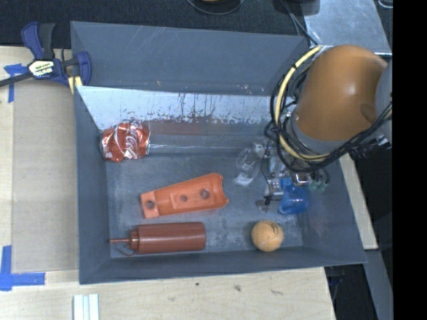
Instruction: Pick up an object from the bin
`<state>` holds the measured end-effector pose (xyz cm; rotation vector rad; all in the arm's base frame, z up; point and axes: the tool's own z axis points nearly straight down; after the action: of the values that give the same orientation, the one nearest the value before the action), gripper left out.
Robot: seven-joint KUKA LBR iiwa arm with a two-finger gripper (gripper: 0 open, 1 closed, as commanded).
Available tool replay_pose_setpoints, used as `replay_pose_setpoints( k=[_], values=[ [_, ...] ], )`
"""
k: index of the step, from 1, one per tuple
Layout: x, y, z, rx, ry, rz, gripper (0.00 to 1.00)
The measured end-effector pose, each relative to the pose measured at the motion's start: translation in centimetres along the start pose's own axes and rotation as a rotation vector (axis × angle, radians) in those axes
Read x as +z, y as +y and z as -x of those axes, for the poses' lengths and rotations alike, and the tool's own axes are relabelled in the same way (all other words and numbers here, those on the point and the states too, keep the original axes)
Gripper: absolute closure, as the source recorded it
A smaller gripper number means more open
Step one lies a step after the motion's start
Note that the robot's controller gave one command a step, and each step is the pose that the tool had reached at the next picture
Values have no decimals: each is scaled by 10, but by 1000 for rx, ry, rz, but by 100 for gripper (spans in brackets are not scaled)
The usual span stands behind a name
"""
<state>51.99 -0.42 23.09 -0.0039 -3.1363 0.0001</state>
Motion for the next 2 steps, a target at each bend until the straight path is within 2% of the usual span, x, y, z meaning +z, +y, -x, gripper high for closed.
replay_pose_setpoints(
  k=[1,2],
  values=[
    [-5,0,1,0,-9,0,0],
    [80,37,1,-123,-7,0,0]
  ],
)
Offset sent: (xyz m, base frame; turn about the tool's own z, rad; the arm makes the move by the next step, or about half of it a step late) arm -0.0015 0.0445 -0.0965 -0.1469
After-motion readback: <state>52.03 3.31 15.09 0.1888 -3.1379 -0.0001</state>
